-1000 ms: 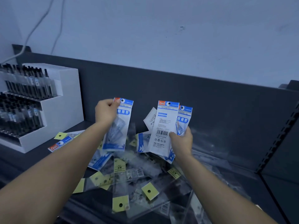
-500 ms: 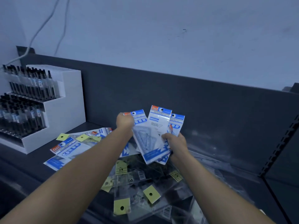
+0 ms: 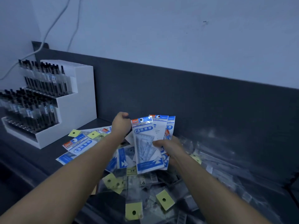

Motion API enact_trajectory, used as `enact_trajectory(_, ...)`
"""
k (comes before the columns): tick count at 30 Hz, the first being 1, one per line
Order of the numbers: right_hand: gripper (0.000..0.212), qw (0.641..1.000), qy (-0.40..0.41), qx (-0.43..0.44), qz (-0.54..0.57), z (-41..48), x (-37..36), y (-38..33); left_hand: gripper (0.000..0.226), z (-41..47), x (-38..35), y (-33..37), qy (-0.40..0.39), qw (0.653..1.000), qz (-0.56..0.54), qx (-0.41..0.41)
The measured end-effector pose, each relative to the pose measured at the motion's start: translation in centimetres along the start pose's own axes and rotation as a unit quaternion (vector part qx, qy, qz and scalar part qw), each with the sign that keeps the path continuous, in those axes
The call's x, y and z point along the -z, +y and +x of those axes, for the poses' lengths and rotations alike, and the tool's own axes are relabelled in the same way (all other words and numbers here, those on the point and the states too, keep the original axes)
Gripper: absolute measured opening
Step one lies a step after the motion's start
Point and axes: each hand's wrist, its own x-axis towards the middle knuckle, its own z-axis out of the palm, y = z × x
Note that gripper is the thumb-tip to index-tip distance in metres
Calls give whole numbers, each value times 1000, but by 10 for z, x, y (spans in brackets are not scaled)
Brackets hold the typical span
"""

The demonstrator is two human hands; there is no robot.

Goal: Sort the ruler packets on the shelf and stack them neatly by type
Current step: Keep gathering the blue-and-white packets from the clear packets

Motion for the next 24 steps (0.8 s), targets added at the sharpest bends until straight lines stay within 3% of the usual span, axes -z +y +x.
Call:
enact_trajectory(2,34,1000,5,-3,3,6,-2,1,32,14,25,-6,-12,981,189,-38)
enact_trajectory(5,32,1000,10,-12,-2,13,-1,2,43,41,60,-26,-96,913,397,-9)
enact_trajectory(9,26,999,3,-34,-11,21,1,3,49,56,81,-37,-197,872,448,3)
enact_trajectory(12,24,999,3,-45,-11,27,0,3,59,72,85,-37,-193,859,475,0)
enact_trajectory(14,25,999,1,-49,-11,29,-1,2,53,75,83,-33,-202,850,486,8)
enact_trajectory(16,28,998,3,-55,-10,30,-1,3,44,71,78,-26,-211,853,477,20)
enact_trajectory(19,28,998,0,-55,0,30,-1,3,33,70,73,-25,-223,888,400,36)
enact_trajectory(21,26,999,1,-51,5,29,-1,2,21,71,73,-25,-200,922,329,33)
enact_trajectory(24,25,999,-2,-47,10,27,-1,1,28,72,73,-24,-141,962,235,20)
